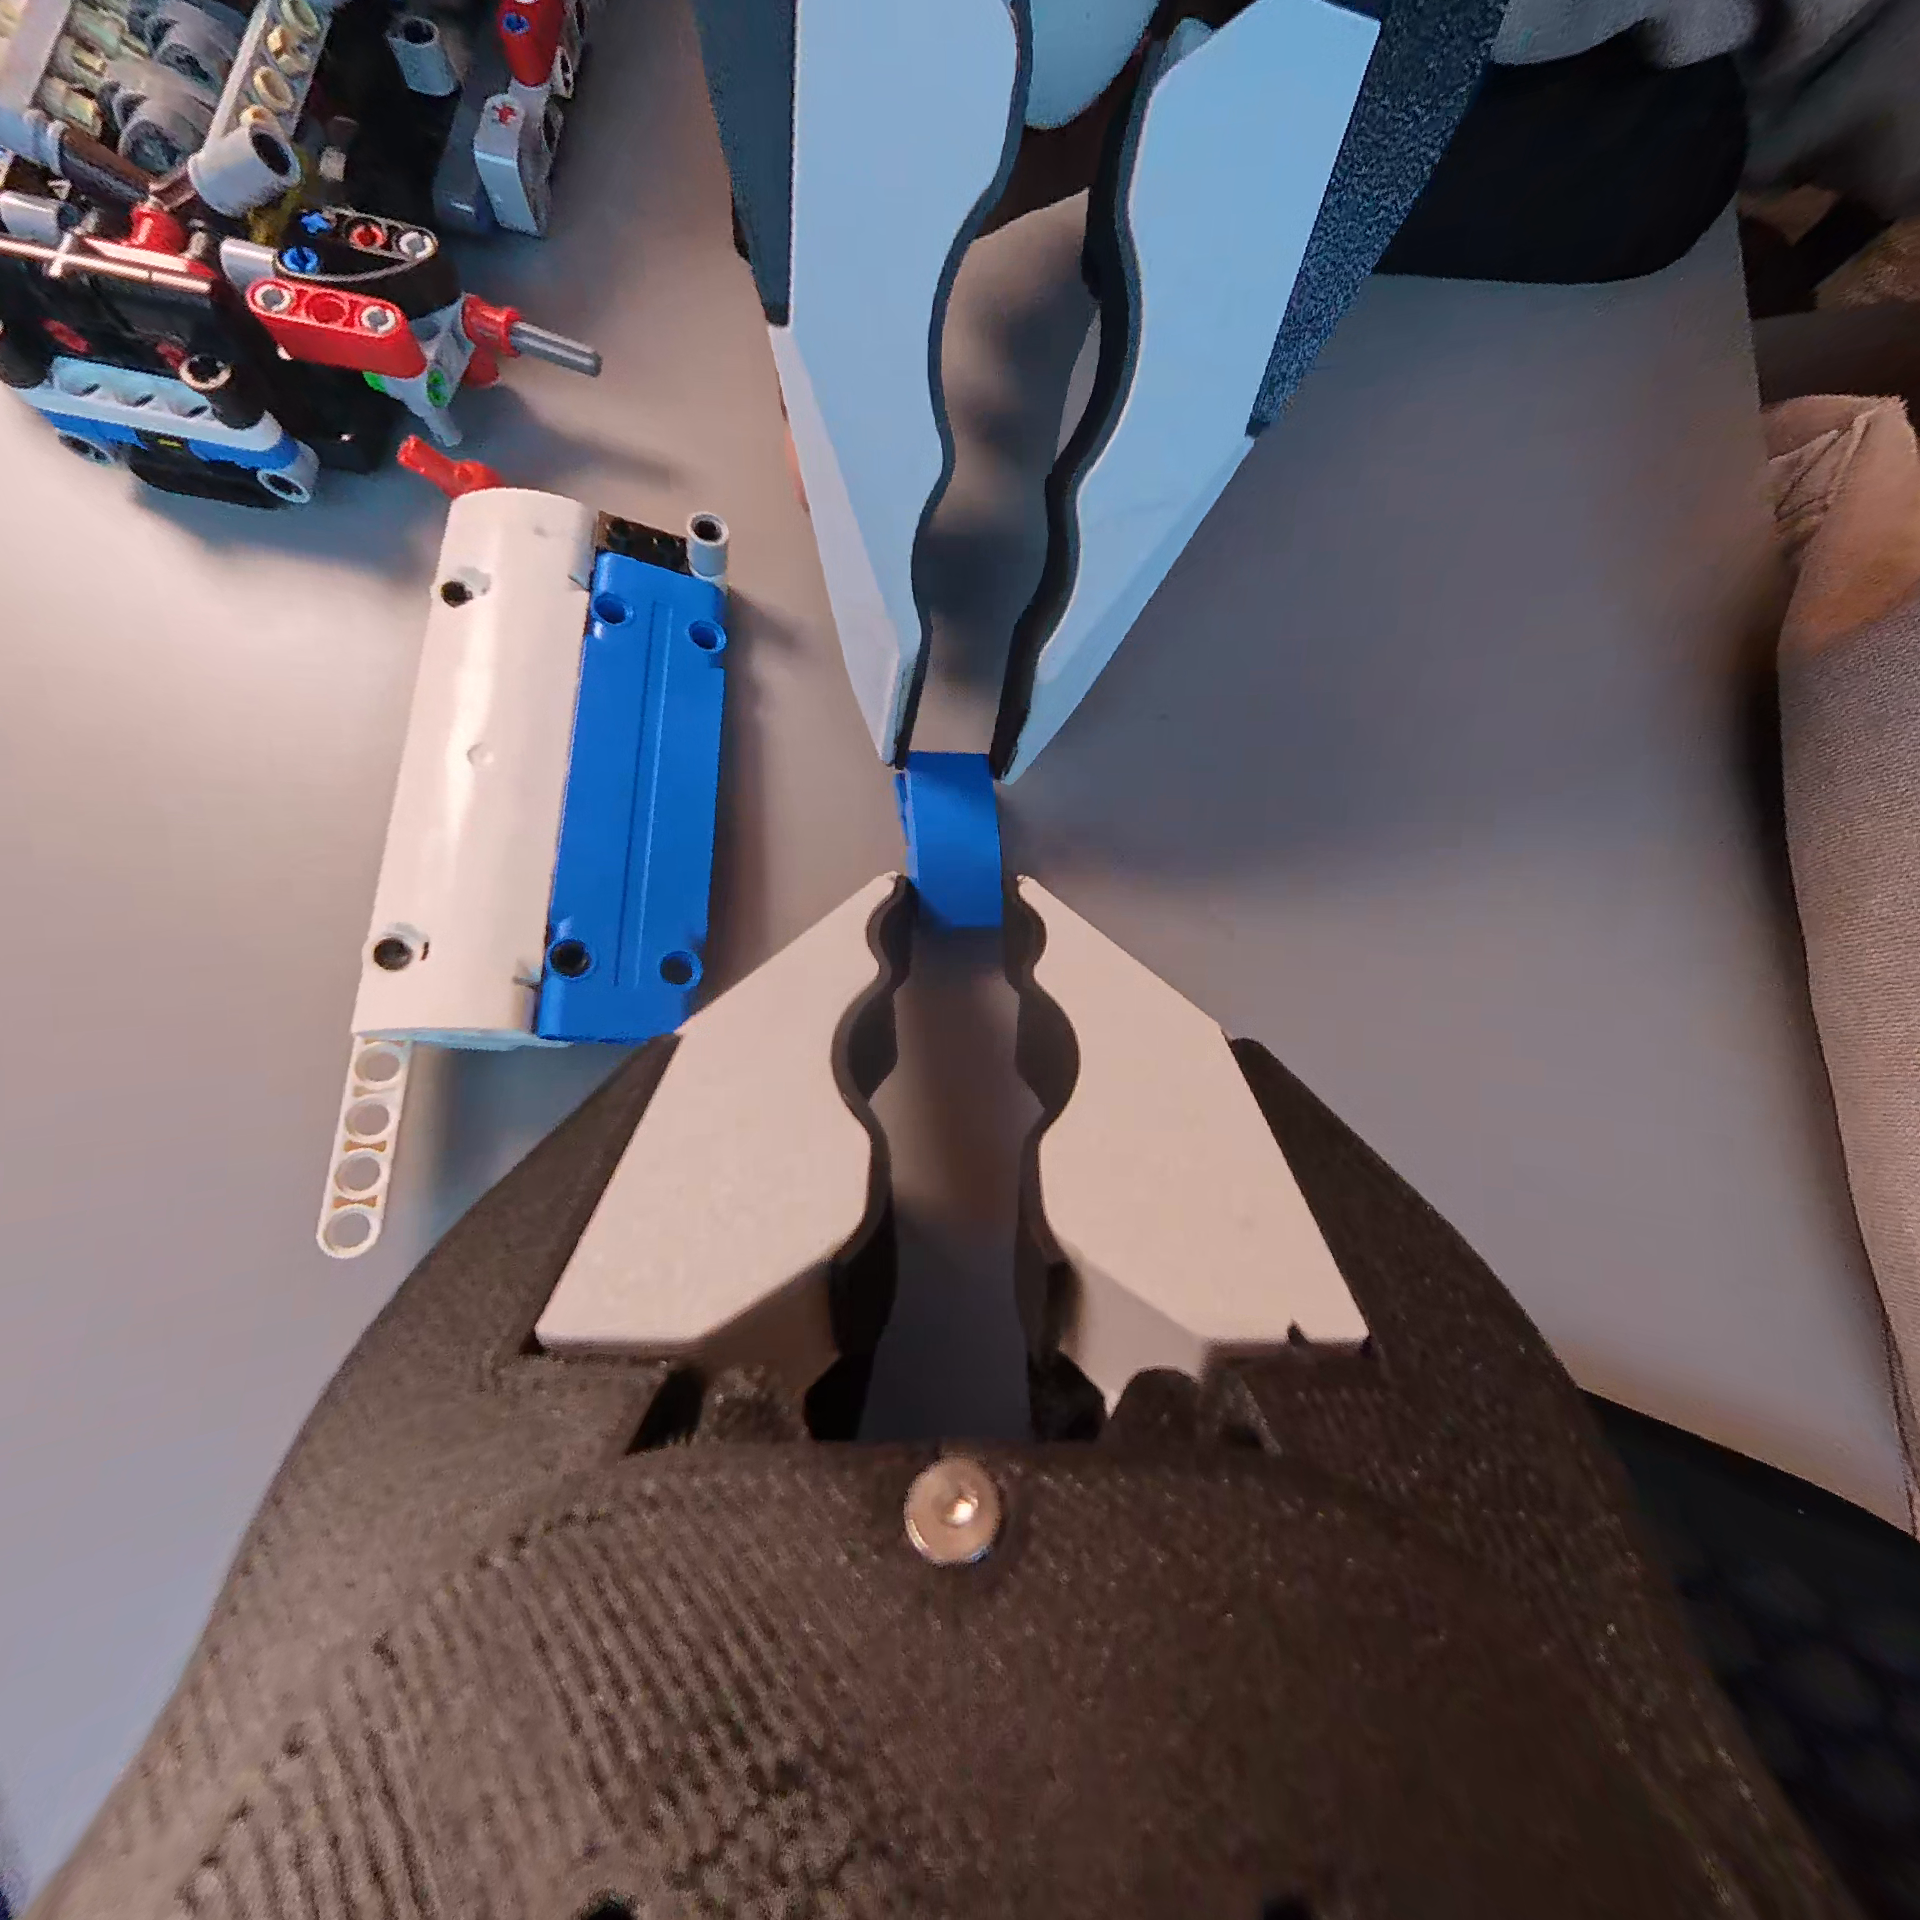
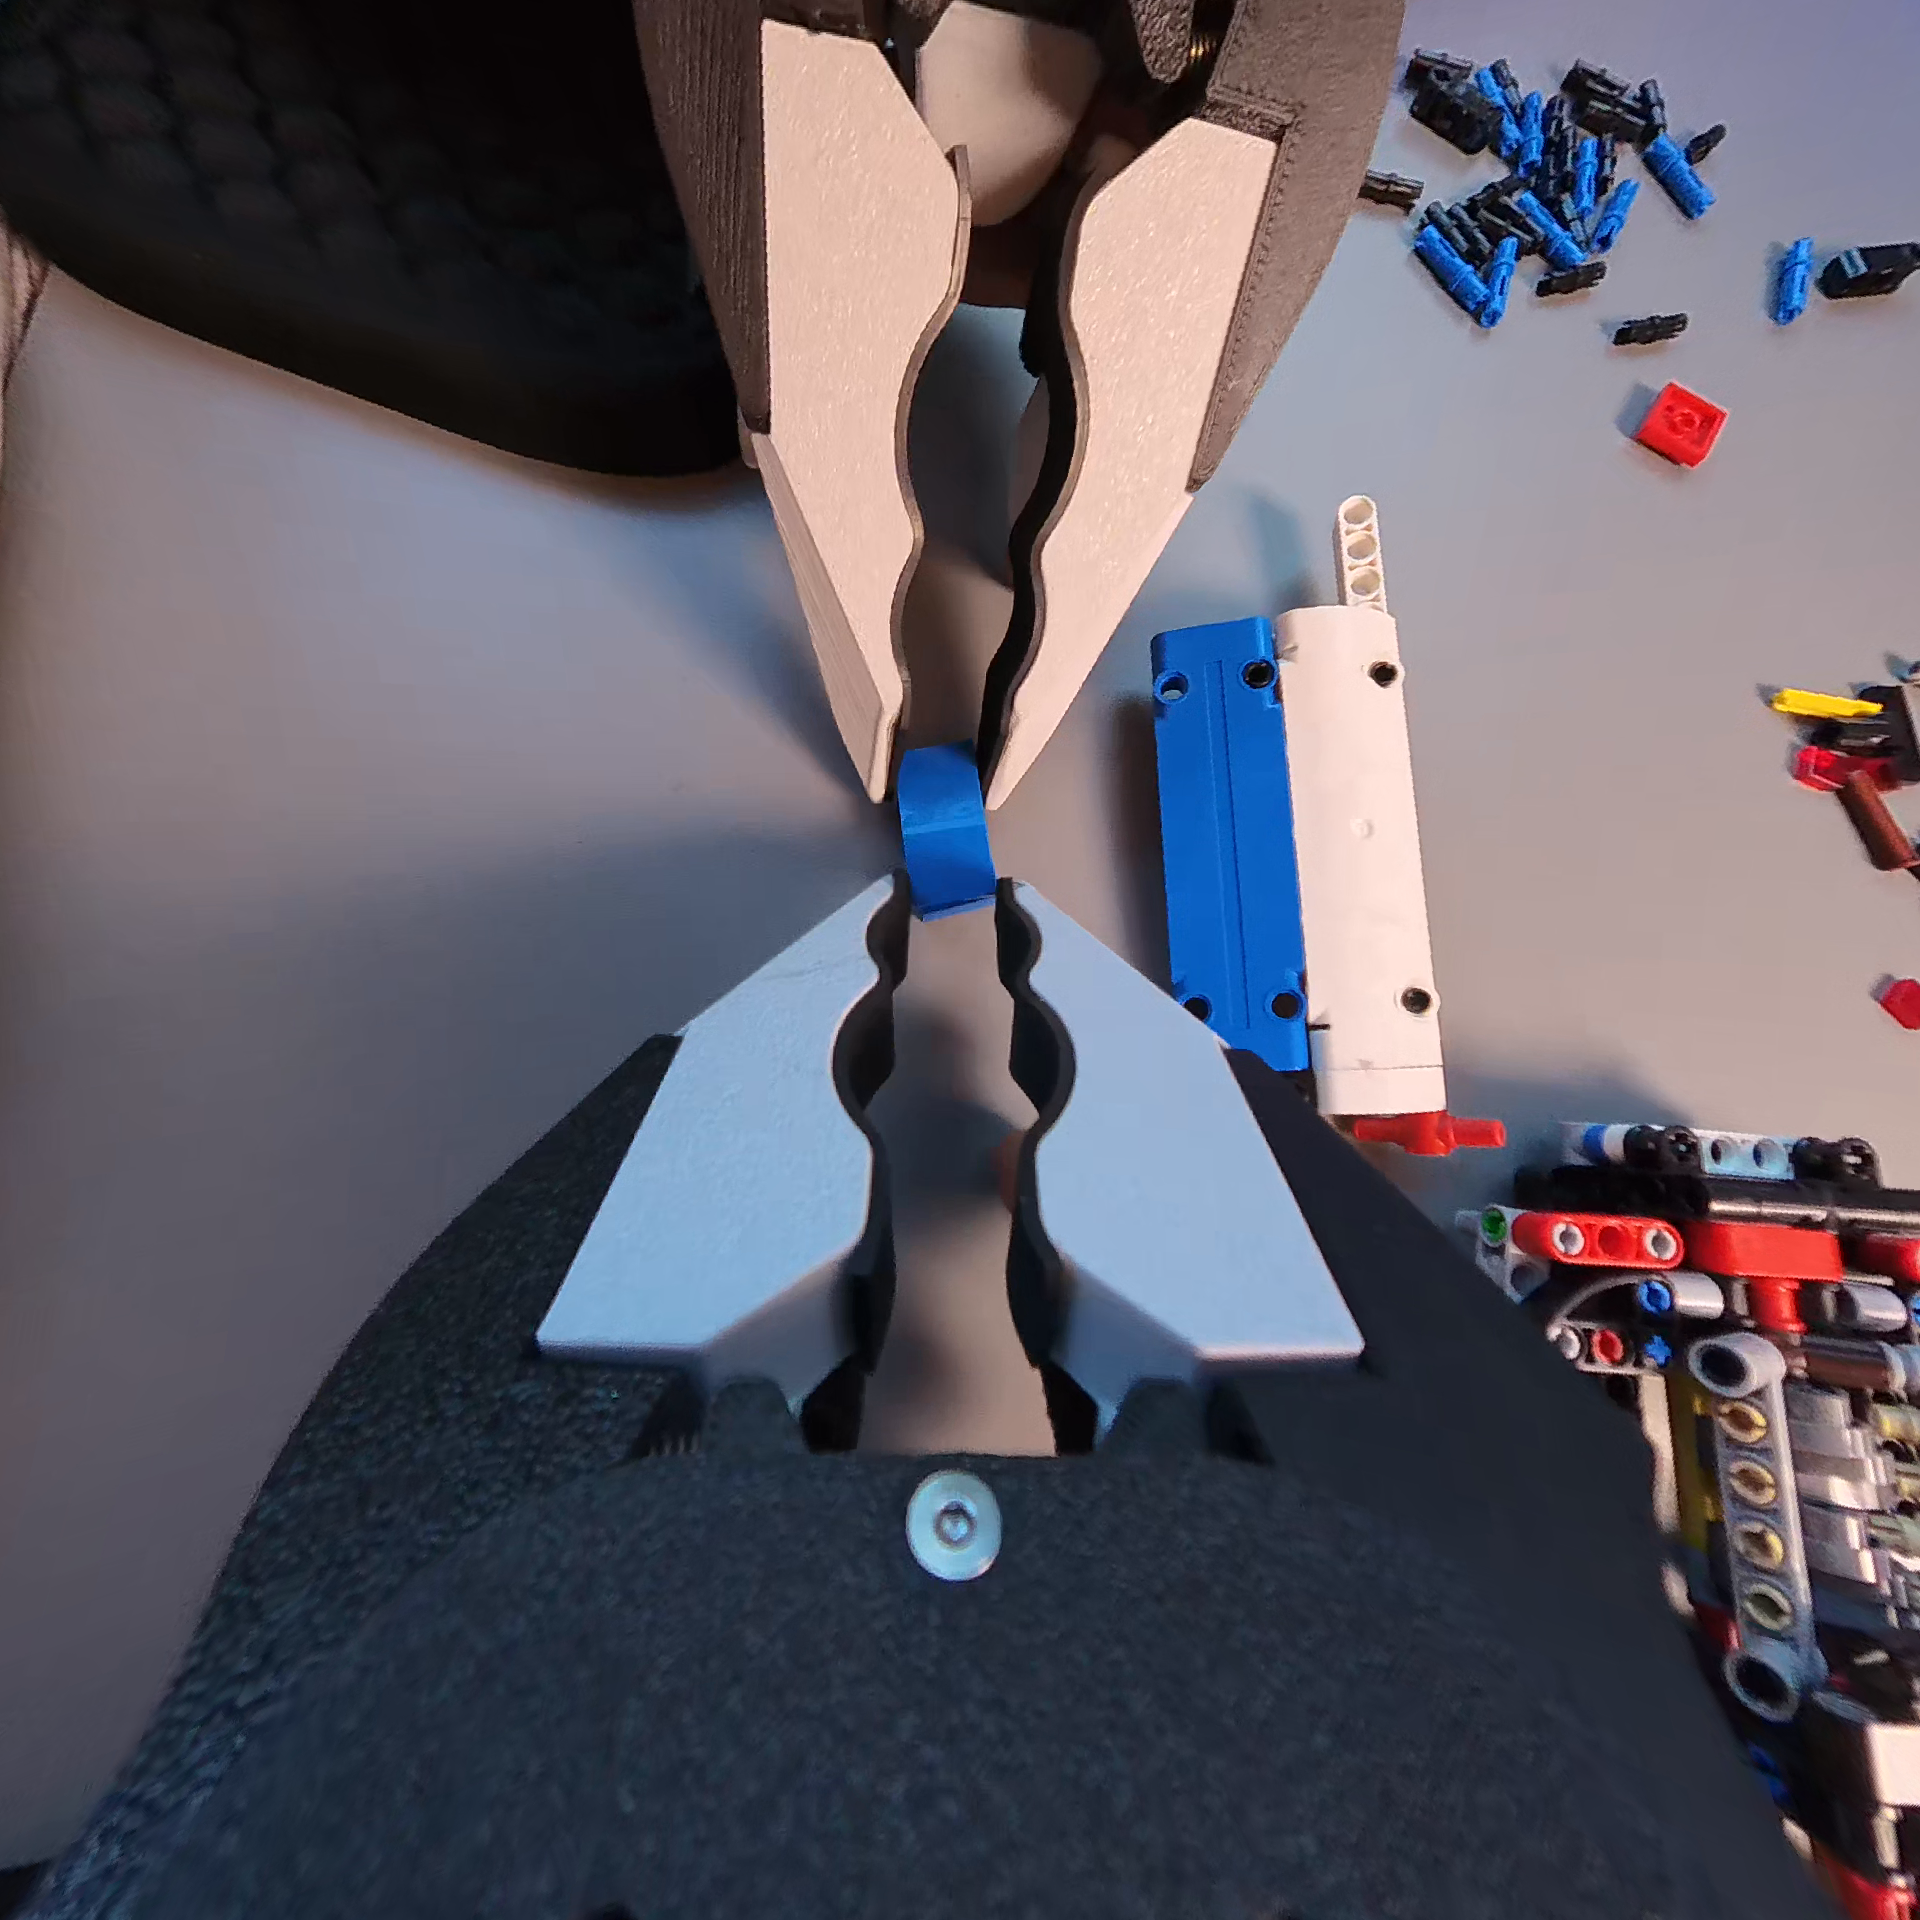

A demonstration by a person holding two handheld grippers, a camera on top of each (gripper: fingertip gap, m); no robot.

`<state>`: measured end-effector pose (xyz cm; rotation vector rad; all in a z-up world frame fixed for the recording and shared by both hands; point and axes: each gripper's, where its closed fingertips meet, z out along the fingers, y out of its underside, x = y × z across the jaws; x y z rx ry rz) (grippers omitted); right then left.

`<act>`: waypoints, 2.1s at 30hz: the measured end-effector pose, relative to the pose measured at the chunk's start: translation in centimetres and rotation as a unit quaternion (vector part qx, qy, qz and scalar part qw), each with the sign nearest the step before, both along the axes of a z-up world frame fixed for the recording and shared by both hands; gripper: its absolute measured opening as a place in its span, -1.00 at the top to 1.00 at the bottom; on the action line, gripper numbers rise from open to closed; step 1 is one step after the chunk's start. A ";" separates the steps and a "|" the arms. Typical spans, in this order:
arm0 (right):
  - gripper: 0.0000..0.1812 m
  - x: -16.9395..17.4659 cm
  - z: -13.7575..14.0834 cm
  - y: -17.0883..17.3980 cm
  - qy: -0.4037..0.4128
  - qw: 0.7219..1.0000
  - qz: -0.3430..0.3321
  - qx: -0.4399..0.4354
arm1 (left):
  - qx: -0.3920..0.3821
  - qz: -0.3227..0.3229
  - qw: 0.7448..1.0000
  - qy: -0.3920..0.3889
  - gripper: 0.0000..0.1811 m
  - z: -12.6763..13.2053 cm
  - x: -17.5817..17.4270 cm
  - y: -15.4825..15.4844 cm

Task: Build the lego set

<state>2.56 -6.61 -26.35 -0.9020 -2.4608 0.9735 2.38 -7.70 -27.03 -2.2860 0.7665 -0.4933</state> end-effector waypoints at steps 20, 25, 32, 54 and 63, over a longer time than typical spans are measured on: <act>0.83 -0.2 -0.1 0.1 -0.026 1.000 -0.002 -0.006 | 0.021 0.026 0.999 0.015 0.85 0.2 -0.1 0.4; 0.76 0.3 0.1 0.7 -0.033 0.999 -0.001 -0.010 | 0.021 0.026 0.999 0.017 0.85 0.2 -0.1 0.5; 0.80 0.1 0.5 0.3 -0.027 0.999 0.001 -0.020 | 0.016 0.019 0.999 0.028 0.85 0.2 0.0 0.8; 0.67 0.8 -0.1 1.2 -0.028 1.000 -0.008 0.005 | 0.017 0.012 1.000 0.018 0.85 0.1 0.5 0.9; 0.84 0.7 -0.9 0.7 -0.052 0.997 0.019 0.050 | 0.017 0.004 1.000 0.017 0.85 0.1 0.8 0.9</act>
